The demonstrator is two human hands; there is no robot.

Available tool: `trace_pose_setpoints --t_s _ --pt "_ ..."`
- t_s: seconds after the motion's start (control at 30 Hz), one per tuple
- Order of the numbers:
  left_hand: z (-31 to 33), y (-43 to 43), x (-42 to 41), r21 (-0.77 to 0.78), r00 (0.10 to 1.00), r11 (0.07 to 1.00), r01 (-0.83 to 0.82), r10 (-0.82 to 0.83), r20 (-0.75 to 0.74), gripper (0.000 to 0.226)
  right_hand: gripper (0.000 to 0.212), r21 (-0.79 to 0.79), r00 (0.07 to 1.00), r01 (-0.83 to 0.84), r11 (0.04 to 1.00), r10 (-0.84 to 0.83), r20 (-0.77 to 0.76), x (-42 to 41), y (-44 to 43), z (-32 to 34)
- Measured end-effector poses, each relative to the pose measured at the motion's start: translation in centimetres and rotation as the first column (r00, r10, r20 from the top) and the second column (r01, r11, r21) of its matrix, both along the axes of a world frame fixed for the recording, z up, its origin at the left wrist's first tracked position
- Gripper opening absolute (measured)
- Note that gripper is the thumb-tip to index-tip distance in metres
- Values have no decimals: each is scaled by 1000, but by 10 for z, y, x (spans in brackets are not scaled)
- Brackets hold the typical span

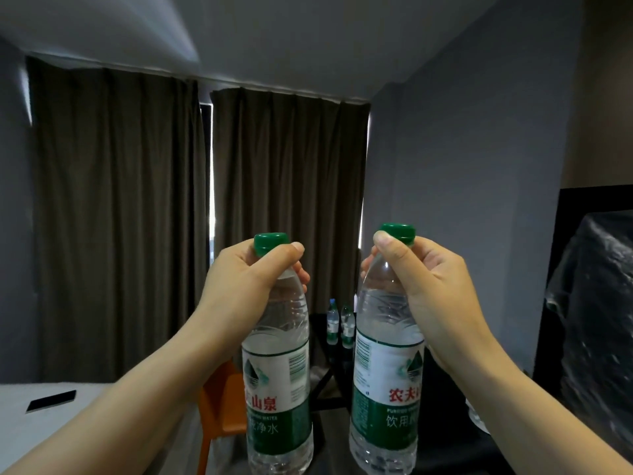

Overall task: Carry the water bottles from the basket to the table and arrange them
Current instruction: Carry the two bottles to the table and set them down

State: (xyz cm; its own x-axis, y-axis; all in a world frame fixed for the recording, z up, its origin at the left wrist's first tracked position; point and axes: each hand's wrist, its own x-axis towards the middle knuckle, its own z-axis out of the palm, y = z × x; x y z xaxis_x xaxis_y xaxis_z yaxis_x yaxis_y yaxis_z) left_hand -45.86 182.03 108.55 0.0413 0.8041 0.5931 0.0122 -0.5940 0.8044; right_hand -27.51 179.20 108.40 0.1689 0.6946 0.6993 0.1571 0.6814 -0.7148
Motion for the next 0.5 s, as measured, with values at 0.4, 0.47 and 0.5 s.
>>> trace_pose_setpoints --t_s 0.4,0.47,0.5 --pt "-18 195 -15 16 998 1000 -24 25 -62 30 32 -21 999 35 999 -36 -17 -18 189 -22" --pt "-19 229 -16 25 996 999 -35 37 -77 30 36 -31 999 42 999 -43 -13 -19 223 -21" --pt "-20 246 -16 25 996 999 -38 39 -77 30 36 -35 999 38 999 -38 -14 -20 240 -21"
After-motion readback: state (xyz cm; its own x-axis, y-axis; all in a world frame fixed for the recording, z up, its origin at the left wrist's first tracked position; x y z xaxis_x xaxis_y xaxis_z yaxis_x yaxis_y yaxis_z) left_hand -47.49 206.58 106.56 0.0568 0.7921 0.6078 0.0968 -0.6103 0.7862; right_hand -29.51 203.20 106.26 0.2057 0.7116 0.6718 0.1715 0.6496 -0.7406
